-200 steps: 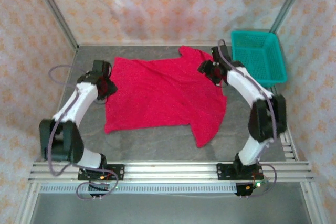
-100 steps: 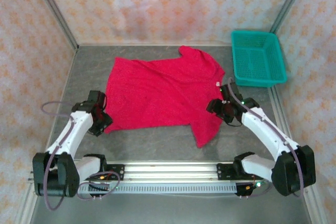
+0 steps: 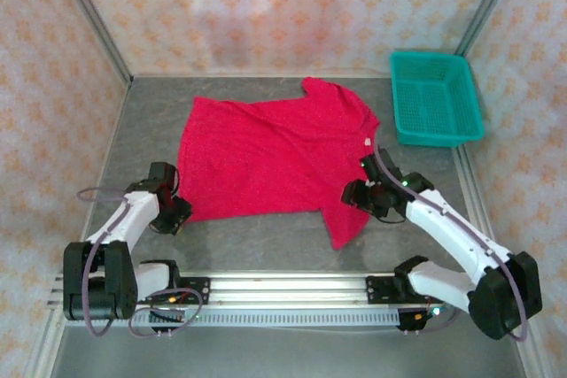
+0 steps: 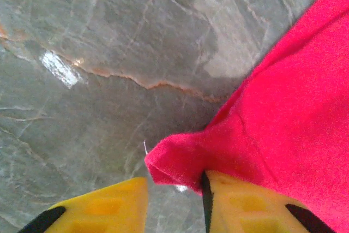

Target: Fold the inside-out t-shirt

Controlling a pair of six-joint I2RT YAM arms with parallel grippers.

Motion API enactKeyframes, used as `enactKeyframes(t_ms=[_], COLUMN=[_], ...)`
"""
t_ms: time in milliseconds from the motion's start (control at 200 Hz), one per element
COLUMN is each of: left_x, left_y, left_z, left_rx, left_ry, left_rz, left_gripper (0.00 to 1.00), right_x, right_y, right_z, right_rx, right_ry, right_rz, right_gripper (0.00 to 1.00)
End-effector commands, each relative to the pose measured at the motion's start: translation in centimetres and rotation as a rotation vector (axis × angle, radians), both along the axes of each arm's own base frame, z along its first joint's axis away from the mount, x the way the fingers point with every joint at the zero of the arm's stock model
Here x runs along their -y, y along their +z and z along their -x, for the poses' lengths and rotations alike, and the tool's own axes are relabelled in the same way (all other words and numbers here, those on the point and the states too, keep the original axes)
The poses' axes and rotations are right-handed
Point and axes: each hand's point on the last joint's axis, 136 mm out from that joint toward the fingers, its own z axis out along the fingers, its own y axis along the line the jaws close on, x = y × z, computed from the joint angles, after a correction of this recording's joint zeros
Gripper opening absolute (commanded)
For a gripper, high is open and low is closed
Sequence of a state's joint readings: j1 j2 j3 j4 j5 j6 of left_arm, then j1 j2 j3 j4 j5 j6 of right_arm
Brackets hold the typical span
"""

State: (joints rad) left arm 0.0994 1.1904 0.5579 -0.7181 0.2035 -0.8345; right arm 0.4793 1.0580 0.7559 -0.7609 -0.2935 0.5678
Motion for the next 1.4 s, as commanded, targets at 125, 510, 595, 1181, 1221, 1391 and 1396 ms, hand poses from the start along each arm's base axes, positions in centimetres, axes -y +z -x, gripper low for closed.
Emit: enactKeyframes(t_ms=[125,510,595,1181,1221,1391,1396], left_x=[-1.7,-2.5,-2.2,-0.4,-0.4,-0.3,-0.3], left_y=[2.5,5.8,5.4,3.5,3.4,3.2,3.2], left_z=[-2.6,-3.8,-3.8,-4.7,-4.7,-5.1,-5.1], left_rx=[0.086,0.145,0.148,0.127,0.123,0.111,0.113], left_ry=[-0.005,-0.033,-0.033,-0.102,-0.108,-0.124,-0.124], left_rz=[-0.087,-0.144,-0.129,-0.118,-0.117,-0.118,-0.118], left_gripper=[0.00,0.00,0.00,0.00,0.00,0.00,0.00], right_x=[0.1,-1.5,-2.7,-7.4,-6.1,-2.0,-2.0], right_y=[-3.3,-6.3,-4.9,0.5,0.9,-1.3,-1.4], right_z=[6.0,3.6,1.4,-7.2,-6.1,-2.2,-2.2], right_rx=[-0.137,-0.090,-0.084,-0.002,0.013,0.027,0.027], right_ry=[0.043,0.020,0.049,0.174,0.153,0.006,0.003], right_rz=[0.038,0.012,0.048,0.132,0.140,0.057,0.049], right_gripper=[0.43,0.48,0.11,0.59,0.60,0.40,0.39])
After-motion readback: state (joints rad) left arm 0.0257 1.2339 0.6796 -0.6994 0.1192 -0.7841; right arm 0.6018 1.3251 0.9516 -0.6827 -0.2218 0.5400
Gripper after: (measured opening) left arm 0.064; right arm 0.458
